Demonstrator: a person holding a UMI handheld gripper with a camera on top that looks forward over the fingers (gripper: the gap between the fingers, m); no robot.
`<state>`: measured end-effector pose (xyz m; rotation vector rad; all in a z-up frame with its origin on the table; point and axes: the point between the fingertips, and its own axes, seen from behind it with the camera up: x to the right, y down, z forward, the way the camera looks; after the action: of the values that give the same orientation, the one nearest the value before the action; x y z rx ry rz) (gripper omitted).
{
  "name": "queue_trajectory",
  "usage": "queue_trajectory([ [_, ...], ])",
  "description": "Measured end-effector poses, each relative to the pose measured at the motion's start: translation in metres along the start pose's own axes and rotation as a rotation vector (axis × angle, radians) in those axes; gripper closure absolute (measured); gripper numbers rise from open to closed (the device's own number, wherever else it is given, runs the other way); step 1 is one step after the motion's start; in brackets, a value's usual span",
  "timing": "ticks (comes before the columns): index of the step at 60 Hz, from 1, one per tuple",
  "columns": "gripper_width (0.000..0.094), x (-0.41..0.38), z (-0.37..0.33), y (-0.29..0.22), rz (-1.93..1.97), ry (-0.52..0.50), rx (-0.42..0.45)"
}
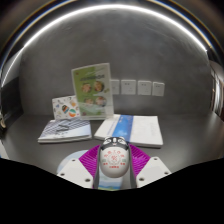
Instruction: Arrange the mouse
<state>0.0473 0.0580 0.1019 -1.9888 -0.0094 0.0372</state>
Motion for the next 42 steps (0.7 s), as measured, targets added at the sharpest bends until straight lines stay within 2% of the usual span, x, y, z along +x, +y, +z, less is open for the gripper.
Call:
queue_trajectory([
  [7,0.0513,-0.061,0.000,0.027,0.027,0.028,-0.022],
  [15,0.0512,-0.083,0.020,0.078,0.031,0.081,-0.133],
  [22,0.0507,-0.093,0.029,0.112,-0.021,0.070,-0.232],
  [23,0.0504,-0.093,0.032,0.107,-0.026,0.074,-0.205],
  [25,0.0498,-0.092,0.032,0.108,-0.028,0.083,-0.213],
  [32,0.0374,-0.092,0.032,0.108,-0.015,0.078,-0.242],
  [33,0.0295,-0.092,0.031,0.108,-0.008,0.080,-0.245],
  [38,0.0042,-0.093,0.014,0.109,0.017,0.070,-0.258],
  [40,0.0100,-0.093,0.004,0.108,0.020,0.070,-0.255],
  [42,0.0106,-0.093,-0.007,0.107,0.020,0.068,-0.253],
])
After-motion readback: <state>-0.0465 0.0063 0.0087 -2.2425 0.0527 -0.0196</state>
